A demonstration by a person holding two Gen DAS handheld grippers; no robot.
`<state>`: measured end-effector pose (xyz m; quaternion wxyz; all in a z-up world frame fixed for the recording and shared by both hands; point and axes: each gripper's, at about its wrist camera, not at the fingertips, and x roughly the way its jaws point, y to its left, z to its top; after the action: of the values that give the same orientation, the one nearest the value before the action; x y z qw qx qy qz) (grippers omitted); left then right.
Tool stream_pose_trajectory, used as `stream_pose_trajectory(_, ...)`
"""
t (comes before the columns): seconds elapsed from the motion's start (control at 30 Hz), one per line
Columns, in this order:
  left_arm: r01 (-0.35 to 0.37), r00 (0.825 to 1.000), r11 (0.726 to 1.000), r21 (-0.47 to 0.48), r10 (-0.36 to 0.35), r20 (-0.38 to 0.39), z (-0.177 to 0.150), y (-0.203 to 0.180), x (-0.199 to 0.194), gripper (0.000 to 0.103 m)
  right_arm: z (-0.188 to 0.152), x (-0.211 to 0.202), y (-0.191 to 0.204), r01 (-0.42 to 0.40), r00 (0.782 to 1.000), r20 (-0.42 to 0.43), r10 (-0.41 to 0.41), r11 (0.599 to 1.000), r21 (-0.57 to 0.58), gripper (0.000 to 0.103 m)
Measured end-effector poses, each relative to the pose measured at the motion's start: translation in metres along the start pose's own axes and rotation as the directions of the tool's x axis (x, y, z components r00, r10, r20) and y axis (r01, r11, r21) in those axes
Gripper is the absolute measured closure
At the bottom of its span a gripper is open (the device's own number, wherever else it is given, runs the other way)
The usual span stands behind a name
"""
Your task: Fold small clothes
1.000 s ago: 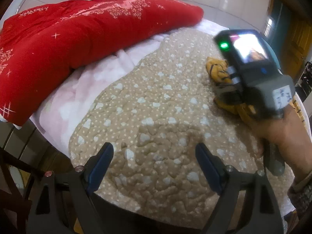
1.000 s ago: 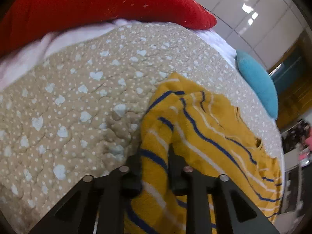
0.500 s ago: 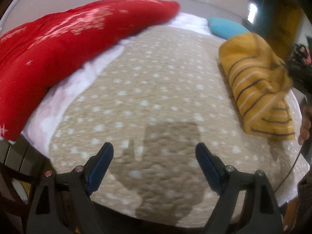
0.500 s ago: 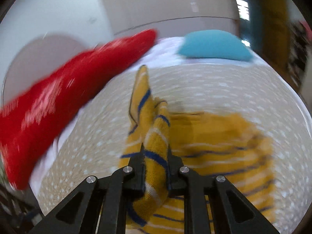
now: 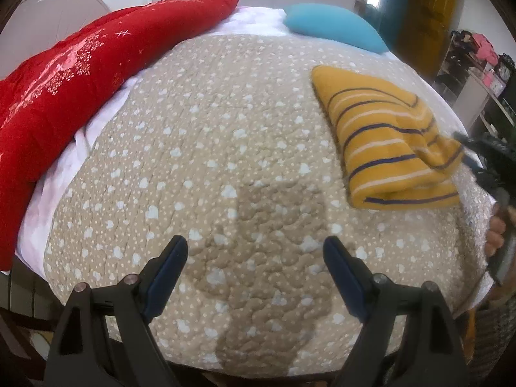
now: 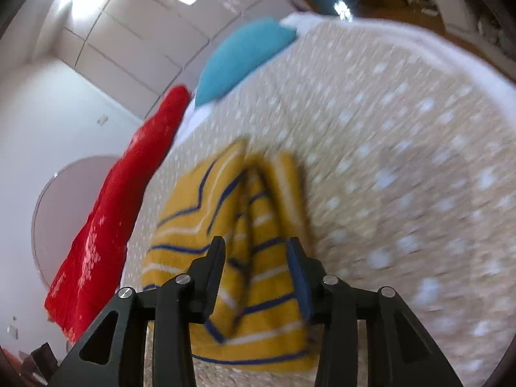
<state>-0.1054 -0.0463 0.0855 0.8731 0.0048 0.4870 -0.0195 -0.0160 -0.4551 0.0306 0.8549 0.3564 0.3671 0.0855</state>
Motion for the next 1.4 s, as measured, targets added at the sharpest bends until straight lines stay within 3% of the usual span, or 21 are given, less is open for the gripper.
stream_pose_trajectory(0.03, 0.0, 1.0, 1.0, 0.0, 0.0, -0.003, 0.001, -0.002, 0.001, 0.018, 0.002, -0.01, 0.001, -0.002, 1.0, 0.024, 0.002, 1.0, 0.001, 0.058)
stream_pose_trajectory(0.13, 0.005, 1.0, 1.0, 0.006, -0.005, -0.019, 0.003, -0.011, 0.008, 0.018, 0.003, -0.029, 0.024, -0.108, 0.993, 0.045, 0.11, 0.993, -0.038, 0.061)
stream_pose_trajectory(0.2, 0.012, 1.0, 1.0, 0.02, -0.011, -0.024, 0.003, -0.019, 0.009, 0.018, -0.003, -0.029, 0.047, -0.18, 0.983, 0.012, 0.182, 0.979, -0.093, 0.061)
stream_pose_trajectory(0.3, 0.014, 1.0, 0.999, 0.042, -0.013, -0.023, 0.001, -0.029, 0.008, 0.018, -0.016, -0.003, 0.076, -0.24, 0.97, -0.084, 0.229, 0.958, -0.159, 0.061)
stream_pose_trajectory(0.37, 0.008, 1.0, 0.999, 0.05, -0.007, -0.018, 0.001, -0.031, 0.006, 0.018, -0.028, 0.02, 0.085, -0.212, 0.973, -0.132, 0.188, 0.958, -0.192, 0.061)
stream_pose_trajectory(0.4, 0.001, 1.0, 0.999, 0.049, 0.0, -0.014, 0.0, -0.029, 0.004, 0.018, -0.031, 0.031, 0.084, -0.159, 0.982, -0.133, 0.133, 0.965, -0.208, 0.061)
stream_pose_trajectory(0.43, -0.004, 1.0, 0.999, 0.046, 0.005, -0.011, 0.0, -0.027, 0.003, 0.018, -0.034, 0.039, 0.081, -0.068, 0.992, -0.116, 0.042, 0.97, -0.232, 0.072)
stream_pose_trajectory(0.5, -0.011, 1.0, 0.999, 0.035, 0.011, -0.006, 0.0, -0.021, 0.001, 0.018, -0.038, 0.047, 0.063, 0.07, 0.991, -0.099, -0.095, 0.97, -0.235, 0.1)
stream_pose_trajectory(0.6, -0.016, 1.0, 1.0, 0.026, 0.015, 0.008, 0.0, -0.015, 0.0, 0.018, -0.043, 0.035, 0.046, 0.08, 0.992, -0.084, -0.096, 0.98, -0.18, 0.101)
stream_pose_trajectory(0.7, -0.011, 1.0, 0.999, 0.033, 0.011, 0.019, -0.001, -0.018, 0.0, 0.018, -0.05, 0.022, 0.04, 0.134, 0.988, -0.054, -0.145, 0.975, -0.177, 0.101)
stream_pose_trajectory(0.73, -0.006, 1.0, 0.999, 0.043, 0.006, 0.021, -0.003, -0.021, 0.001, 0.018, -0.051, 0.019, 0.037, 0.169, 0.982, -0.052, -0.18, 0.971, -0.17, 0.09)
stream_pose_trajectory(0.77, -0.007, 1.0, 0.998, 0.058, 0.006, 0.024, -0.005, -0.025, 0.0, 0.018, -0.054, 0.015, 0.034, 0.184, 0.979, -0.054, -0.195, 0.97, -0.161, 0.089)
stream_pose_trajectory(0.87, -0.038, 0.999, 0.993, 0.111, 0.033, 0.04, -0.011, -0.035, 0.0, 0.018, -0.055, -0.013, 0.041, 0.169, 0.986, 0.013, -0.169, 0.969, -0.182, 0.086)
stream_pose_trajectory(0.93, -0.066, 0.997, 0.989, 0.133, 0.059, 0.056, -0.013, -0.038, -0.001, 0.018, -0.058, -0.032, 0.065, 0.176, 0.983, 0.1, -0.156, 0.951, -0.255, 0.08)
stream_pose_trajectory(1.0, -0.083, 0.995, 0.987, 0.14, 0.074, 0.07, -0.014, -0.04, -0.002, 0.018, -0.054, -0.041, 0.095, 0.135, 0.985, 0.143, -0.093, 0.937, -0.321, 0.073)
stream_pose_trajectory(1.03, -0.089, 0.994, 0.986, 0.141, 0.079, 0.075, -0.015, -0.04, -0.003, 0.018, -0.052, -0.041, 0.105, 0.107, 0.989, 0.135, -0.065, 0.935, -0.338, 0.066)
stream_pose_trajectory(1.13, -0.109, 0.991, 0.984, 0.14, 0.097, 0.091, -0.017, -0.037, -0.007, 0.018, -0.048, -0.018, 0.132, 0.053, 0.997, 0.079, -0.024, 0.921, -0.386, 0.064)
stream_pose_trajectory(1.2, -0.123, 0.989, 0.983, 0.133, 0.11, 0.101, -0.018, -0.033, -0.01, 0.018, -0.047, 0.008, 0.14, 0.073, 0.997, 0.049, -0.057, 0.898, -0.433, 0.064)
stream_pose_trajectory(1.3, -0.142, 0.985, 0.983, 0.118, 0.129, 0.113, -0.019, -0.024, -0.012, 0.018, -0.049, 0.057, 0.135, 0.144, 0.984, -0.028, -0.175, 0.879, -0.456, 0.061)
stream_pose_trajectory(1.33, -0.143, 0.985, 0.983, 0.114, 0.13, 0.113, -0.019, -0.022, -0.012, 0.018, -0.048, 0.069, 0.126, 0.168, 0.976, -0.046, -0.211, 0.877, -0.45, 0.061)
stream_pose_trajectory(1.4, -0.139, 0.986, 0.985, 0.104, 0.128, 0.111, -0.02, -0.017, -0.011, 0.018, -0.045, 0.068, 0.114, 0.165, 0.978, -0.051, -0.203, 0.897, -0.411, 0.061)
